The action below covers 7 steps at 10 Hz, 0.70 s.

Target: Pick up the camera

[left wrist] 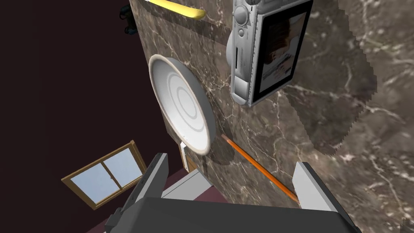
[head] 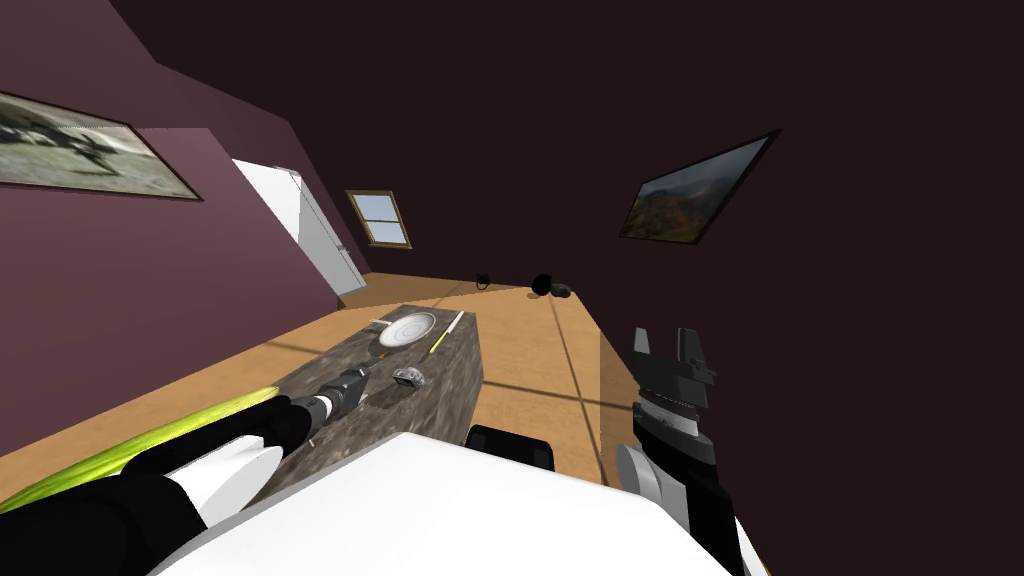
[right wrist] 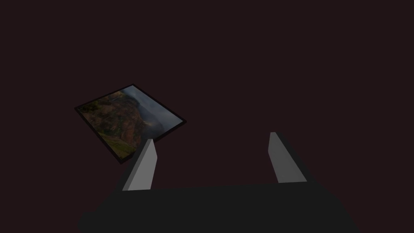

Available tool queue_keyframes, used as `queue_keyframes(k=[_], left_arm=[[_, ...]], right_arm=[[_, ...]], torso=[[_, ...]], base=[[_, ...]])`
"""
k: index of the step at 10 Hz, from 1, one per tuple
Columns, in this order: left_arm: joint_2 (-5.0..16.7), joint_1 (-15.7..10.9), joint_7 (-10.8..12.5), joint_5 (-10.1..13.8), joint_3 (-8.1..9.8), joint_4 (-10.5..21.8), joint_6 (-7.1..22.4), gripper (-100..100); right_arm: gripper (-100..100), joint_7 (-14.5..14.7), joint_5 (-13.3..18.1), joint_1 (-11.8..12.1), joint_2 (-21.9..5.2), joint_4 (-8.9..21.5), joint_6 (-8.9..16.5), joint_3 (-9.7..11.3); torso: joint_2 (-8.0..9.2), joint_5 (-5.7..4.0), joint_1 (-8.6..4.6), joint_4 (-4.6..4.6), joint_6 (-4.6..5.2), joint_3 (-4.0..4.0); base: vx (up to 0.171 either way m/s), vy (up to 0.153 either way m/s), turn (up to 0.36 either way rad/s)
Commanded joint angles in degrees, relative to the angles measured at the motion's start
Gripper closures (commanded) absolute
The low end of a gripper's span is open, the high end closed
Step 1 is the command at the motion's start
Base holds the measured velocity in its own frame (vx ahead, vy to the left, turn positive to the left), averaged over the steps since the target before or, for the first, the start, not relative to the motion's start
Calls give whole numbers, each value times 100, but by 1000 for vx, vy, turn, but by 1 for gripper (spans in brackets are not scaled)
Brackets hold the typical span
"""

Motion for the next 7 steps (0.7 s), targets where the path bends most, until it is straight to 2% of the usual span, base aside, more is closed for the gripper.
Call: queue_keyframes(k=[1,2,3,4,5,6,7], left_arm=[[125,132,15,238,127,3,286,-100],[125,132,15,238,127,3,372,-100],[212,236,37,409,208,-16,594,-100],[212,236,37,409,208,-16,660,-100],[301,337,62,577,281,-35,875,-100],[301,337,62,577,281,-35,934,-100],[392,435,89,741,344,-55,1150,-100]], right_arm=[[0,0,0,0,0,0,0,0],[0,0,0,0,0,0,0,0],[0,0,0,0,0,0,0,0],[0,0,0,0,0,0,0,0],[0,0,0,0,0,0,0,0],[0,0,0,0,0,0,0,0],[0,0,0,0,0,0,0,0]], torso=[[0,0,0,0,0,0],[-7,0,2,-1,1,-3],[-4,1,4,-1,0,-2],[-8,1,5,-1,1,-4],[-6,1,4,-1,0,-3],[-8,1,6,-1,1,-4],[-3,1,6,-1,0,-2]], base=[[86,1,-45],[73,5,-21],[87,5,-41],[77,6,-25],[85,12,-51],[68,11,-25],[80,-10,-47]])
